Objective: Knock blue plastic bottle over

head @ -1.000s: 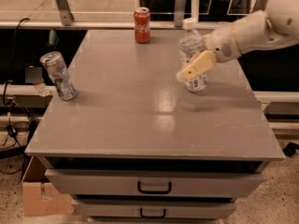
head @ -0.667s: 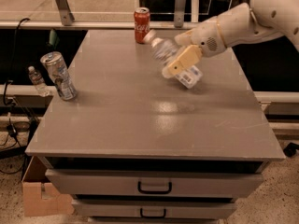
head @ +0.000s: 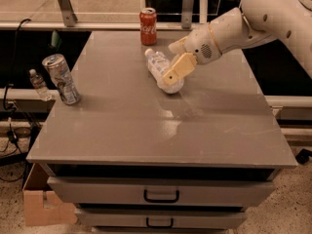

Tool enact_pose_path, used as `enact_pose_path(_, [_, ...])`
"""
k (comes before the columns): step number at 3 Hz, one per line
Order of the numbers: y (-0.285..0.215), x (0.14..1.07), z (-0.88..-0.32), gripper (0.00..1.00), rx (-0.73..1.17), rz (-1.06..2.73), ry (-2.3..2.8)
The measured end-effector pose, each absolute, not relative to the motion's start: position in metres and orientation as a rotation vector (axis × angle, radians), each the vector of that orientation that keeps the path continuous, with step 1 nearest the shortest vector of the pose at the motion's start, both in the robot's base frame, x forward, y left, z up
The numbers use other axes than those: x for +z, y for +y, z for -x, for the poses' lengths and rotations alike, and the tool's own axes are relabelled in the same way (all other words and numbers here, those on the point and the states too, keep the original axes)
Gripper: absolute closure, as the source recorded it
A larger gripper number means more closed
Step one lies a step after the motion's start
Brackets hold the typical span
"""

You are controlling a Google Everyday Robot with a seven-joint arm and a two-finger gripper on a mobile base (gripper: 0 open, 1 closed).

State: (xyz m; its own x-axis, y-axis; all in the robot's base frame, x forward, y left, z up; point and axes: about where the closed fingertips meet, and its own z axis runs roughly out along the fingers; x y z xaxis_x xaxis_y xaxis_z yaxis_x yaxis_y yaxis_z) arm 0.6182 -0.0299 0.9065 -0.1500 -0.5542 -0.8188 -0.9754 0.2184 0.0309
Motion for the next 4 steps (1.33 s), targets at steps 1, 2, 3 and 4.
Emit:
enact_pose_path(1, [-0.042,0.899,-0.617,0.0,0.778,1.408,1.82])
enact_pose_path(2, [-0.074,0.907,-0.621,0.0,0.743,1.38,1.809])
enact_pose_path(3, [-0.123,0.924,-0.627,0.0,0.686,1.371,1.769])
enact_pose_path(4, [-0.175,0.949,-0.63,0.0,0.624,1.367,1.723])
